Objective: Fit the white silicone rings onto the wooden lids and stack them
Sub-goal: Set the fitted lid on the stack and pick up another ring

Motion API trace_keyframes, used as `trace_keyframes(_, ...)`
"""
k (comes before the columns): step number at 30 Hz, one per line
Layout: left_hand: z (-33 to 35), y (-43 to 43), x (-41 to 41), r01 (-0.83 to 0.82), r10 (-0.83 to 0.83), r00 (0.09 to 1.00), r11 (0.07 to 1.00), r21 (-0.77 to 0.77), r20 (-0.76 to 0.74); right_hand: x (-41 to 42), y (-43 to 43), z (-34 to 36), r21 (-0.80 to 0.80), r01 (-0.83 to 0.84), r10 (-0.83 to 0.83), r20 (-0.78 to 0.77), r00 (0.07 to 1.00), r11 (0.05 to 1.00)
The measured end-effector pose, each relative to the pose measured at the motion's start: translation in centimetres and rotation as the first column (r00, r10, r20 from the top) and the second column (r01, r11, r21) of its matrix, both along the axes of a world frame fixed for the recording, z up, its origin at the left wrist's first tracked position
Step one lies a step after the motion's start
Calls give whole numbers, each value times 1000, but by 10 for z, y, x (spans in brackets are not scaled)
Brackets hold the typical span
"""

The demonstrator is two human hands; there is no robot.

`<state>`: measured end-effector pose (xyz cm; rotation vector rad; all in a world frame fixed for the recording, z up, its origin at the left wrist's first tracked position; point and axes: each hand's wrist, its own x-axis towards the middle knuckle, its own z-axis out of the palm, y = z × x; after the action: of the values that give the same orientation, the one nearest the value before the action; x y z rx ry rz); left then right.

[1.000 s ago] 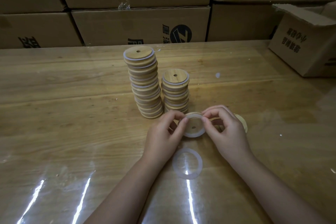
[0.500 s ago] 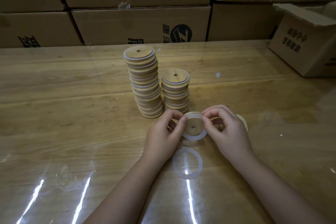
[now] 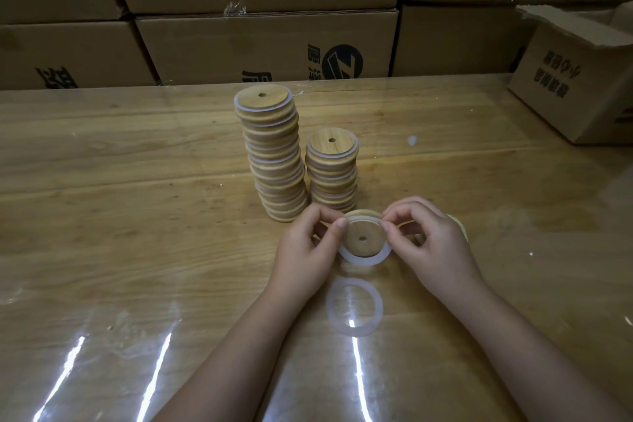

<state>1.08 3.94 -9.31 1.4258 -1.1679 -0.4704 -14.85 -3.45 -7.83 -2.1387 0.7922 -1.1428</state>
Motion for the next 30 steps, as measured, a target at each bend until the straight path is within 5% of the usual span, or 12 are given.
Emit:
trace_keyframes(7,0,1,0,-42,42,999,998,36,18,-1,0,-1,95,-52,49,27,998,994)
trace_keyframes(13,3,2,-4,68,-38,979,987,-144,199,1,5,2,4,-95,95,2,995,995)
trace_keyframes(30,4,0,2,55,-60,995,996,-66,-75,0,2,-3,78,-89,90,-15,996,993)
